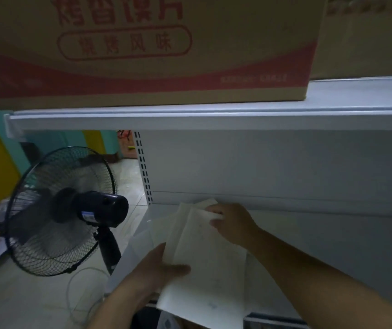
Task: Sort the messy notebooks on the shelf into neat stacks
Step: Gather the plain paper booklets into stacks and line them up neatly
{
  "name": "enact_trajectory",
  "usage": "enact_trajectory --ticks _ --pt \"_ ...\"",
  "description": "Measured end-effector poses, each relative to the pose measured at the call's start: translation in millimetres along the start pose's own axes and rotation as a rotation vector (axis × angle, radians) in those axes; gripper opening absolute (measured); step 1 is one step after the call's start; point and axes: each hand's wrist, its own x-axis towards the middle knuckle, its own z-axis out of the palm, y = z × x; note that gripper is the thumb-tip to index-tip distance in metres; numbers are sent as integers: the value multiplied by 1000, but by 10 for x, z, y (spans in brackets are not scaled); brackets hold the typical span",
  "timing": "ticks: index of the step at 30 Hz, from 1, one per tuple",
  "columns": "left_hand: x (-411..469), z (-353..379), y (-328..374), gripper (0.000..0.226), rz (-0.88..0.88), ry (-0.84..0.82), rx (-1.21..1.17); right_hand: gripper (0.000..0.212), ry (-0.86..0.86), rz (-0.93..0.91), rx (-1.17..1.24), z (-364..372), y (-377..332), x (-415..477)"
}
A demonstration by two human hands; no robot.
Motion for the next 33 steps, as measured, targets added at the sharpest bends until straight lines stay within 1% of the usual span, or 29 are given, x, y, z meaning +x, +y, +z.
enact_trajectory --ticks 2,3,5,6,8,9,10,11,13,15,17,18,20,21,25,27,28,30,33 --pt "-12 -3 9 51 3 5 16 32 77 -38 0 95 -84 87" --pt "-5 -9 6 53 3 8 16 32 97 -40 0 122 -94 120" --pt "15 -13 -12 48 2 15 -2 31 155 -3 19 138 -43 171" --pt "22 -9 -24 45 8 24 -7 30 185 42 26 131 24 196" --pt "33 1 -44 48 21 51 -16 23 200 205 40 79 208 226" --pt "41 -1 -63 51 26 62 -29 20 169 305 64 50 296 216" --pt "48 0 -76 54 27 66 -48 24 137 377 88 34 362 188" --pt "60 0 -92 59 28 70 -64 31 120 409 93 30 403 162" --pt "80 2 -122 68 40 85 -86 40 82 418 87 55 426 156" --pt "106 6 -161 70 61 103 -92 39 10 434 96 88 387 197" --pt "108 17 -187 66 77 122 -94 32 -49 455 143 93 384 249" --pt "104 20 -190 62 85 128 -84 26 -67 464 212 81 397 277" --pt "97 16 -185 53 98 139 -50 12 -89 472 436 13 373 282" --pt "93 6 -182 51 103 144 -36 11 -99 463 542 -36 343 265" --pt "82 -12 -182 50 120 150 -25 23 -166 446 944 -180 238 126" --pt "72 -12 -188 57 123 158 -53 29 -216 418 1129 -222 223 43" --pt "64 -9 -183 60 119 161 -58 34 -218 389 1168 -252 220 10" --pt "58 -18 -179 62 111 150 -85 40 -150 355 1228 -339 227 -31" --pt "39 -31 -169 55 90 132 -138 40 50 344 1400 -605 276 -60"
